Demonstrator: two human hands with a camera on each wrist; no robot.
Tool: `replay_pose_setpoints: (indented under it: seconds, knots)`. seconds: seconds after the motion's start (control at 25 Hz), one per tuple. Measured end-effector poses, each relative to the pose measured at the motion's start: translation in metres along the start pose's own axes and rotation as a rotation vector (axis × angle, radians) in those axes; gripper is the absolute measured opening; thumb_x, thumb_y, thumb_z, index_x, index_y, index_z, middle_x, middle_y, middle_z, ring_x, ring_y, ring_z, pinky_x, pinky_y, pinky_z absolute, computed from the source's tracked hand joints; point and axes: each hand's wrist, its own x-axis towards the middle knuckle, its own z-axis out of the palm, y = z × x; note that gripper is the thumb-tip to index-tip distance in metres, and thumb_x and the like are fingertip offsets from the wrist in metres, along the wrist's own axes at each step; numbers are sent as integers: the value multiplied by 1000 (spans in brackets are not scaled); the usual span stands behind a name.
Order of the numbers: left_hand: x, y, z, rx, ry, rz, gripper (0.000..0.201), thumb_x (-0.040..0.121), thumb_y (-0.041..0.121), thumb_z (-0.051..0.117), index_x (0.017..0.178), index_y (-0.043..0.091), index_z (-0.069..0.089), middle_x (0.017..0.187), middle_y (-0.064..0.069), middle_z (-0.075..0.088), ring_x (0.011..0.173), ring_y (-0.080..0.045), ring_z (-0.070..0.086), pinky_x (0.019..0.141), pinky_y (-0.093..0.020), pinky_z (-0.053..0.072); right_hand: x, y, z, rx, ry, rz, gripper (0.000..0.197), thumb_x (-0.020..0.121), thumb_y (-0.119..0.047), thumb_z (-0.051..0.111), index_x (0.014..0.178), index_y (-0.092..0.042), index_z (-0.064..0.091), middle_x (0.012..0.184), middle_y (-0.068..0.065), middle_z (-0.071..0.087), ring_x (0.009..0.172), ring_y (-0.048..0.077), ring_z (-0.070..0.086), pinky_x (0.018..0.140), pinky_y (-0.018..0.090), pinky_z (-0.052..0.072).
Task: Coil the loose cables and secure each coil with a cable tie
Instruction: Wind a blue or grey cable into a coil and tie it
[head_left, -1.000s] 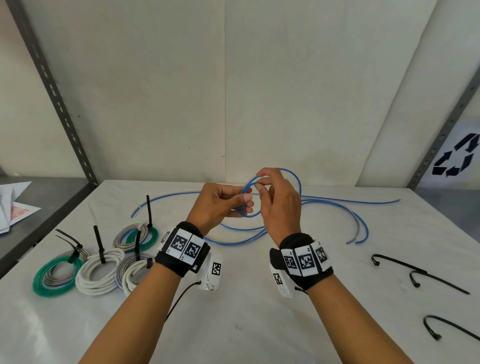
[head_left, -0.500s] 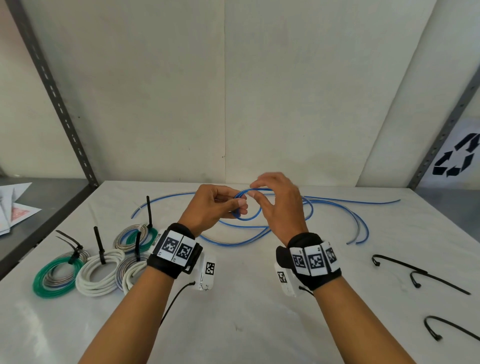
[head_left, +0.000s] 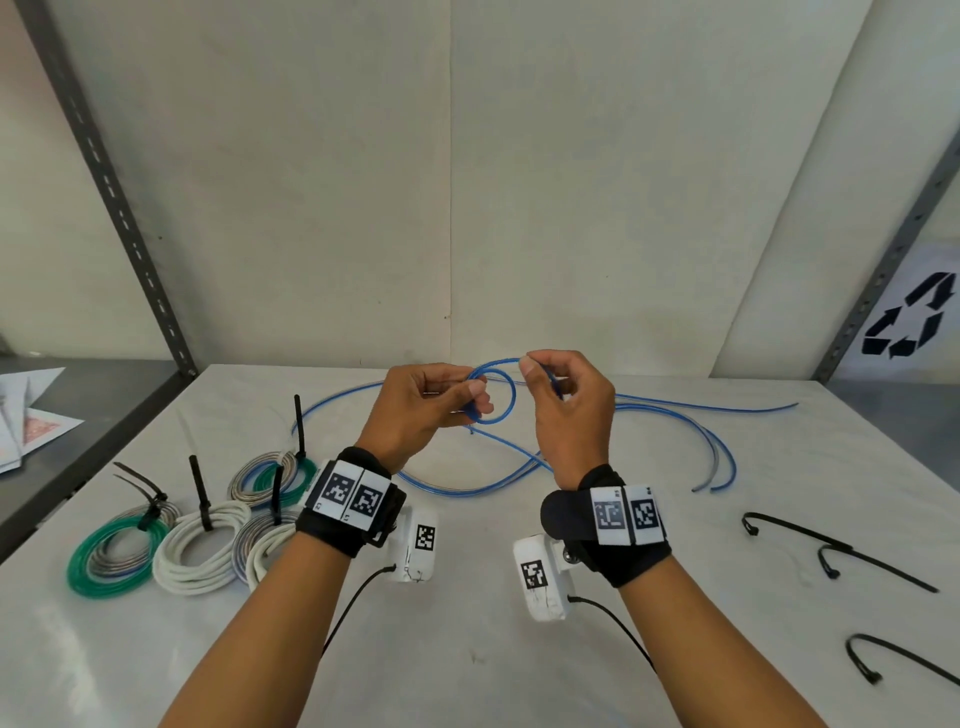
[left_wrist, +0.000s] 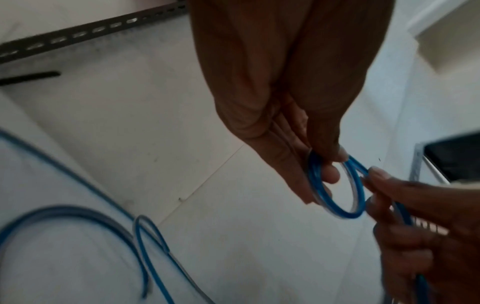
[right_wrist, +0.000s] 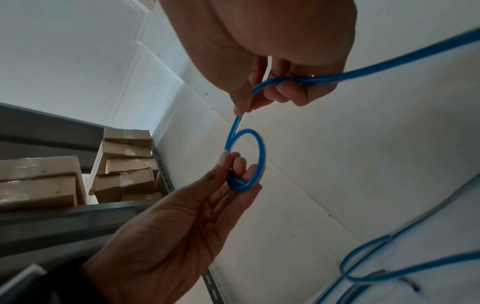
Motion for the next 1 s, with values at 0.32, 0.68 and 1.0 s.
replay_pose_setpoints:
  seconds: [0.32, 0.68, 1.0]
  knots:
    - [0, 6, 8, -298, 117, -57, 17, 93, 17, 64, 98, 4, 73, 84, -8, 75, 86, -23, 75, 81, -34, 62, -8, 0, 7, 174, -180, 125, 12, 96, -14, 67, 106, -15, 72, 92, 5, 74, 68, 12, 60, 55, 29, 48]
    - [0, 13, 10, 9, -99, -229, 48, 104, 50, 41, 90, 7, 56, 63, -2, 45, 61, -17, 52, 73, -31, 53, -4, -4, -8, -198, -432, -178, 19, 95, -10, 66, 107, -18, 78, 95, -13, 72, 86, -1, 62, 74, 10, 43]
    - [2, 22, 22, -74, 59, -172, 52, 109, 43, 32, 63, 20, 43, 60, 6, 23, 52, -10, 24, 56, -24, 32, -10, -5, 2, -57, -321, -117, 18, 97, -16, 65, 111, -19, 75, 93, -6, 76, 81, 4, 67, 73, 22, 52]
